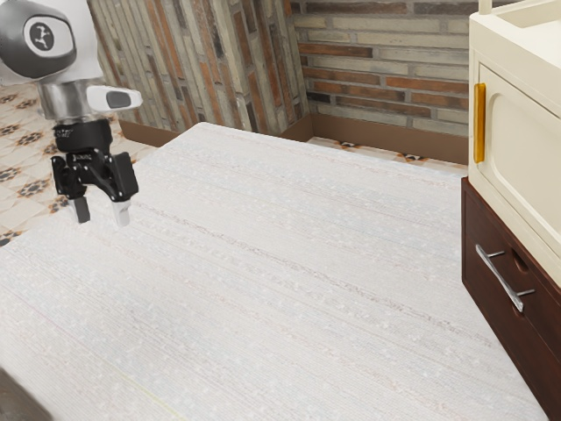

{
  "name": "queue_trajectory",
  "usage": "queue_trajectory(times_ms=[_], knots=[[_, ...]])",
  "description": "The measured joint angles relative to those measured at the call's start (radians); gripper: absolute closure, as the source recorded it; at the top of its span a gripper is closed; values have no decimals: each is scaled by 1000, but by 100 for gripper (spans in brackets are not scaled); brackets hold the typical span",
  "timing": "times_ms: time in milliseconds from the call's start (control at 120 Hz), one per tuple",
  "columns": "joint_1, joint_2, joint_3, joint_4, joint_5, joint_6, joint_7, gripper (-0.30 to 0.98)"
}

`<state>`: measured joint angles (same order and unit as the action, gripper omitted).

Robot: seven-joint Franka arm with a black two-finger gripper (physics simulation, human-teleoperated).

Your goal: Pull the drawer handle with one arm to open the drawer

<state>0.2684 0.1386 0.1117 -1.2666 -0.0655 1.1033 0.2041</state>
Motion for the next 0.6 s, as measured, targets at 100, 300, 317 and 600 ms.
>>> queue_trajectory(times_ms=[100, 300, 317, 600], knots=[[-9, 0, 0, -4, -3, 121, 47, 0], [-31, -108, -22, 121, -74, 240, 119, 0], [-42, -108, -24, 116, -84, 245, 123, 0], [-565, -97, -46, 18, 156, 430, 329, 0]])
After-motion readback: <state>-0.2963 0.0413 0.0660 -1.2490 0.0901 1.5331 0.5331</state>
